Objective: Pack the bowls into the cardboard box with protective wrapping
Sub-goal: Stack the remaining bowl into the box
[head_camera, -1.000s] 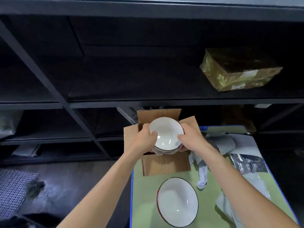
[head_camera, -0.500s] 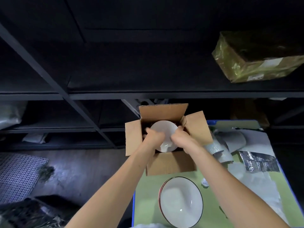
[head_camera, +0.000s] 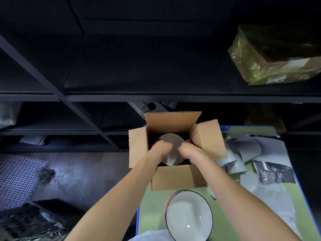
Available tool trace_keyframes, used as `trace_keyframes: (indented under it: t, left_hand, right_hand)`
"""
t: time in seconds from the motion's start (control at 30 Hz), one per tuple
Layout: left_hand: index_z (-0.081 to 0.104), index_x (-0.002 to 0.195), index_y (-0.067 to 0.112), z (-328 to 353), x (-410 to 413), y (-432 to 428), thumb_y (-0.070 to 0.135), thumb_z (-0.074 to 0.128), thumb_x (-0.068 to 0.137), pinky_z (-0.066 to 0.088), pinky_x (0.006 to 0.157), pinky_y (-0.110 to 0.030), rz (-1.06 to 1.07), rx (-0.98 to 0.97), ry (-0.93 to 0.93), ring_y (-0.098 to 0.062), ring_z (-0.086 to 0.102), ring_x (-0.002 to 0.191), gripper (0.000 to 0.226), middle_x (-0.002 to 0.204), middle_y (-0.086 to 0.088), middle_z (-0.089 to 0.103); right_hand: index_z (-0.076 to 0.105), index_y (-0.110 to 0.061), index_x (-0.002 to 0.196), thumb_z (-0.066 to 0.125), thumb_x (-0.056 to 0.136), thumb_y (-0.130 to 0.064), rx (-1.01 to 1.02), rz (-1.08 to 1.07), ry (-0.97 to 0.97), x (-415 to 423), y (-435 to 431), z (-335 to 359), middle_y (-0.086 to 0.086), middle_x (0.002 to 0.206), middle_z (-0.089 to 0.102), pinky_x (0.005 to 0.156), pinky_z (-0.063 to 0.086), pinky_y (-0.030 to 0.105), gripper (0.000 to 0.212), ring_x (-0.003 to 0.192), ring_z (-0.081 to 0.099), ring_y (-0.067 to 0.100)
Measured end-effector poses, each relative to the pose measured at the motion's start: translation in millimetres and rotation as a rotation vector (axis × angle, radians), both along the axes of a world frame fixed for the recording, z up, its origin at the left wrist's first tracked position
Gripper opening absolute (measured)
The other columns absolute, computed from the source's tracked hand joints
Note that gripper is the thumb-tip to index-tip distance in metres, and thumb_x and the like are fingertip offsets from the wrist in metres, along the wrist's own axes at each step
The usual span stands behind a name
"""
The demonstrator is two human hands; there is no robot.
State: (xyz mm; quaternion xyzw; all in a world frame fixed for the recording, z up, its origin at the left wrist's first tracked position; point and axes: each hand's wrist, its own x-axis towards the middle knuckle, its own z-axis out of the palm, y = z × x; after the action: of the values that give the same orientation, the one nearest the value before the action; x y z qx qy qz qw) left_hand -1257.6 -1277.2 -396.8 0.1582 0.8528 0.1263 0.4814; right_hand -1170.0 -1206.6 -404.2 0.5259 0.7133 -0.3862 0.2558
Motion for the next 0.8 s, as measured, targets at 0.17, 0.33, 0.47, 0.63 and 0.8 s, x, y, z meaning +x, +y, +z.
trace_keyframes:
  t: [0.17,0.33,0.47,0.63,0.8]
  left_hand:
    - [0.036,0.147,0.001,2,1,1,0.025,0.037,0.105,0.036,0.108,-0.034,-0.103,0.032,-0.003,-0.031,0.045,0.135,0.048,0.148,-0.019,0.045]
    - [0.045,0.14,0.003,3,-1,2,0.024,0.043,0.103,0.043,0.093,-0.031,-0.093,0.046,-0.03,-0.028,0.053,0.124,0.043,0.138,-0.015,0.054]
    - [0.045,0.141,0.003,7,0,2,0.023,0.04,0.105,0.044,0.101,-0.034,-0.077,0.069,-0.031,-0.03,0.053,0.126,0.042,0.139,-0.017,0.053]
    - [0.046,0.141,0.002,10,1,2,0.017,0.039,0.103,0.045,0.106,-0.039,-0.08,0.098,-0.049,-0.032,0.054,0.125,0.041,0.139,-0.019,0.054]
    - [0.051,0.135,-0.003,12,0,3,0.014,0.042,0.101,0.05,0.097,-0.038,-0.06,0.105,-0.04,-0.036,0.058,0.119,0.04,0.133,-0.021,0.058]
  right_hand:
    - [0.036,0.003,0.147,0.044,0.102,-0.015,-0.018,-0.139,0.0,-2,-3,0,0.024,0.151,0.037,0.061,0.032,0.028,0.049,0.137,0.042,0.035]
    - [0.03,0.006,0.15,0.04,0.101,-0.002,-0.036,-0.09,-0.007,-5,-5,3,0.03,0.151,0.034,0.072,0.043,0.026,0.05,0.136,0.042,0.038]
    - [0.026,0.0,0.15,0.045,0.102,-0.027,0.015,-0.083,-0.032,-3,-5,2,0.021,0.151,0.037,0.057,0.025,0.021,0.059,0.137,0.041,0.037]
    - [0.023,0.003,0.151,0.041,0.103,-0.014,0.057,-0.034,-0.06,-6,-5,8,0.024,0.15,0.039,0.085,0.044,0.036,0.054,0.134,0.045,0.037]
    - [0.032,0.003,0.148,0.043,0.103,-0.014,0.061,0.063,-0.078,-5,-7,13,0.021,0.147,0.044,0.105,0.038,0.041,0.049,0.135,0.044,0.037]
